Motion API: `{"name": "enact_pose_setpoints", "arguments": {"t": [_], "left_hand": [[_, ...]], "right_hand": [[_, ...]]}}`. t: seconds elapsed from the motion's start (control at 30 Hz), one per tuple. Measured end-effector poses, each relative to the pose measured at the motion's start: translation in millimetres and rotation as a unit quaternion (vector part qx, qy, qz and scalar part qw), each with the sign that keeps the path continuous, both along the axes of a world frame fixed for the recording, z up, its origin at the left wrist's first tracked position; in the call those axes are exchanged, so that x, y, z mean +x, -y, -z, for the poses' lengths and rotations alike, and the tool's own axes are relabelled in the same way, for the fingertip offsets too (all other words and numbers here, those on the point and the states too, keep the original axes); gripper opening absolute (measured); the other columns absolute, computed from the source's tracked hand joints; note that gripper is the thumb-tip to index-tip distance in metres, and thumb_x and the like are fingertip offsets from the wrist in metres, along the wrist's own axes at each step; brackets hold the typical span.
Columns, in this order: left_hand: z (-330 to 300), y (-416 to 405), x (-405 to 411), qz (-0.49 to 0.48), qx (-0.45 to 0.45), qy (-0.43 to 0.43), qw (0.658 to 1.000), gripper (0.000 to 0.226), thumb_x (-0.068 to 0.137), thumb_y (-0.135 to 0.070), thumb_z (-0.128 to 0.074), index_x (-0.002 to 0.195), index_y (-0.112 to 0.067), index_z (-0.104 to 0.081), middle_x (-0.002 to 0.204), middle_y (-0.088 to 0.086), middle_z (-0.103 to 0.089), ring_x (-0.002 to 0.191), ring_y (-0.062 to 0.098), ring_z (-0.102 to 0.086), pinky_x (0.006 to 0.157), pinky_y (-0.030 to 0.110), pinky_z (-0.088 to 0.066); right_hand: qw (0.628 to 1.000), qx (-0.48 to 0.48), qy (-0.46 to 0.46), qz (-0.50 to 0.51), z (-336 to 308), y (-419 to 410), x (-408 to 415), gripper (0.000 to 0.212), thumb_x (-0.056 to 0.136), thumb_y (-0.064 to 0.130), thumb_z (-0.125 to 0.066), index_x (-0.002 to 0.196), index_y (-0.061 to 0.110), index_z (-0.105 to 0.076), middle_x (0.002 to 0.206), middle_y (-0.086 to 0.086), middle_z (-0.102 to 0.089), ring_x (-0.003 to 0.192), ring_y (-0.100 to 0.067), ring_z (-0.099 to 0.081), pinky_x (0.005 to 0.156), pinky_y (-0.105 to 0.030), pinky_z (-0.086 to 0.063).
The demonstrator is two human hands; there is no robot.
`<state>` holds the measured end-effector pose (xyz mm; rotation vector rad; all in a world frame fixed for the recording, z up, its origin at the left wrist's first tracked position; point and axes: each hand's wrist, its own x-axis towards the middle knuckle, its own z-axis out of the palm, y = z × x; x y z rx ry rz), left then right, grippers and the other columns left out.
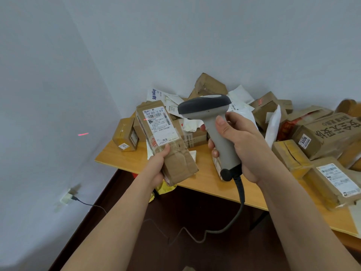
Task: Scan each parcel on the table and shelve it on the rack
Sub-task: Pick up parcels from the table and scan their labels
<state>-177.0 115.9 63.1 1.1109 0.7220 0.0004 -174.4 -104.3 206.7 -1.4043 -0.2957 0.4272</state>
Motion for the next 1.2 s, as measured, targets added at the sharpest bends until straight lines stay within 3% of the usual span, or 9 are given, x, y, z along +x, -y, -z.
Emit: {"name": "enact_pose_setpoints", "arguments": {"t": [0.27,0.47,0.6,0.73,0.83,0.9,1.03,1.13,1.2], "left_hand": [[8,7,-6,-0.021,-0.020,0.008,1.000,0.028,0.094,-0.039,-0.062,0.116,-0.022,-0.064,0.104,0.005,-0.076,0.097,0.023,-0.071,0.073,0.039,-0.057],[17,10,-27,-0.058,-0.042,0.017,0.997,0.023,0.095,-0.039,-0.060,0.111,-0.023,-0.066,0.103,0.003,-0.076,0.099,0.022,-0.070,0.088,0.043,-0.055],[20,11,-57,-0.085,-0.049,0.044,0.994,0.035,0.091,-0.046,-0.064,0.119,-0.025,-0.064,0.109,0.002,-0.075,0.108,0.023,-0.067,0.099,0.048,-0.049],[11,4,-103,-0.090,-0.113,0.119,0.982,0.058,0.084,-0.051,-0.067,0.132,-0.018,-0.061,0.126,0.011,-0.067,0.119,0.032,-0.062,0.107,0.055,-0.042],[-5,-1,-154,-0.063,-0.125,0.171,0.975,0.058,0.087,-0.053,-0.057,0.132,-0.016,-0.061,0.133,0.014,-0.062,0.124,0.034,-0.058,0.107,0.056,-0.040],[-14,-4,-201,-0.043,-0.125,0.193,0.972,0.056,0.087,-0.054,-0.056,0.126,-0.016,-0.067,0.137,0.013,-0.059,0.126,0.033,-0.056,0.105,0.055,-0.042],[-24,-16,-318,-0.036,-0.111,0.217,0.969,0.074,0.067,-0.054,-0.082,0.127,-0.014,-0.067,0.140,0.015,-0.057,0.128,0.030,-0.054,0.108,0.052,-0.042],[-27,-21,-416,-0.105,-0.111,0.232,0.961,0.096,0.054,-0.046,-0.093,0.135,-0.010,-0.058,0.144,0.018,-0.050,0.133,0.032,-0.048,0.111,0.051,-0.038],[-28,-20,-479,-0.161,-0.108,0.240,0.951,0.102,0.049,-0.043,-0.096,0.137,-0.009,-0.055,0.144,0.018,-0.050,0.130,0.033,-0.051,0.107,0.049,-0.044]], "right_hand": [[0.999,0.020,-0.030,-0.025,-5,12,5,0.028,0.098,0.028,-0.052,0.116,0.007,-0.056,0.084,-0.001,-0.067,0.061,-0.013,-0.058,0.053,-0.026,-0.051],[0.998,0.012,-0.029,-0.062,3,12,4,0.032,0.096,0.030,-0.054,0.116,0.005,-0.058,0.096,-0.007,-0.069,0.067,-0.016,-0.059,0.054,-0.028,-0.050],[0.997,-0.026,-0.035,-0.066,17,3,-8,0.035,0.081,0.035,-0.071,0.107,0.011,-0.065,0.089,-0.010,-0.069,0.064,-0.014,-0.056,0.056,-0.026,-0.050],[0.997,-0.021,-0.059,-0.042,40,-16,-31,0.032,0.083,0.013,-0.077,0.112,0.009,-0.066,0.087,0.003,-0.070,0.062,-0.010,-0.053,0.055,-0.024,-0.047],[0.996,-0.036,-0.052,-0.060,51,-37,-63,0.037,0.084,0.007,-0.075,0.118,0.014,-0.063,0.101,0.004,-0.072,0.062,-0.007,-0.057,0.060,-0.026,-0.049],[0.993,-0.037,-0.054,-0.094,53,-55,-97,0.034,0.087,0.004,-0.072,0.118,0.015,-0.062,0.098,0.001,-0.072,0.061,-0.008,-0.056,0.060,-0.026,-0.049],[0.983,-0.041,-0.034,-0.173,53,-86,-193,0.031,0.088,0.006,-0.070,0.117,0.013,-0.062,0.077,0.001,-0.064,0.060,-0.007,-0.056,0.056,-0.023,-0.048],[0.966,-0.033,-0.016,-0.256,51,-100,-272,0.030,0.088,0.003,-0.069,0.116,0.013,-0.062,0.077,-0.003,-0.062,0.058,-0.007,-0.056,0.054,-0.022,-0.049],[0.948,-0.039,-0.006,-0.316,51,-110,-322,0.031,0.089,0.001,-0.067,0.118,0.011,-0.063,0.077,-0.006,-0.063,0.057,-0.008,-0.056,0.055,-0.023,-0.049]]}}
